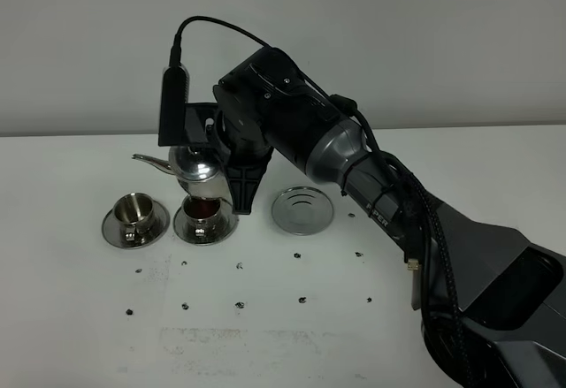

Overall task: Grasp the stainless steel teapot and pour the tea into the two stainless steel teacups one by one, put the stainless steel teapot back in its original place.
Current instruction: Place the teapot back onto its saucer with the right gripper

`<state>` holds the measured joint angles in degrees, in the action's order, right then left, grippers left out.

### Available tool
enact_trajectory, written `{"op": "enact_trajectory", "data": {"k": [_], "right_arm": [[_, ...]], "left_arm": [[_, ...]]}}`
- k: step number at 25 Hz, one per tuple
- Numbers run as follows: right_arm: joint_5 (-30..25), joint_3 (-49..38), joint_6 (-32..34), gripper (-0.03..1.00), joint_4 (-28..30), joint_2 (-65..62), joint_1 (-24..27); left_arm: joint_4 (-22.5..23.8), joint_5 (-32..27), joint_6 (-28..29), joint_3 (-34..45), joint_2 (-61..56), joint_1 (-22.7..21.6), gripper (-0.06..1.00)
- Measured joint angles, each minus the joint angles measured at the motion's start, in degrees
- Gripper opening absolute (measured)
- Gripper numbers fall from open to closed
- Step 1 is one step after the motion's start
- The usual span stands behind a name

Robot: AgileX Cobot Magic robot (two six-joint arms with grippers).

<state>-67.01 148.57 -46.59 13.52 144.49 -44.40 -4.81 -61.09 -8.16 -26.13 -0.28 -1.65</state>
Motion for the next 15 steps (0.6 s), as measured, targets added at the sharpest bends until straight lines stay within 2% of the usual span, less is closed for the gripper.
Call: {"op": "enact_trajectory", "data": {"k": [5,15], "right_arm": [[2.09,0.0,0.05,0.18,0.19,0.0,0.05],[6.24,0.0,-2.99,0.18,4.79,0.75,-0.13]], "left_arm": [[0.0,0.0,0.0,0.0,0.0,0.0,0.28],[0.0,0.0,0.0,0.0,0.0,0.0,0.28]]}}
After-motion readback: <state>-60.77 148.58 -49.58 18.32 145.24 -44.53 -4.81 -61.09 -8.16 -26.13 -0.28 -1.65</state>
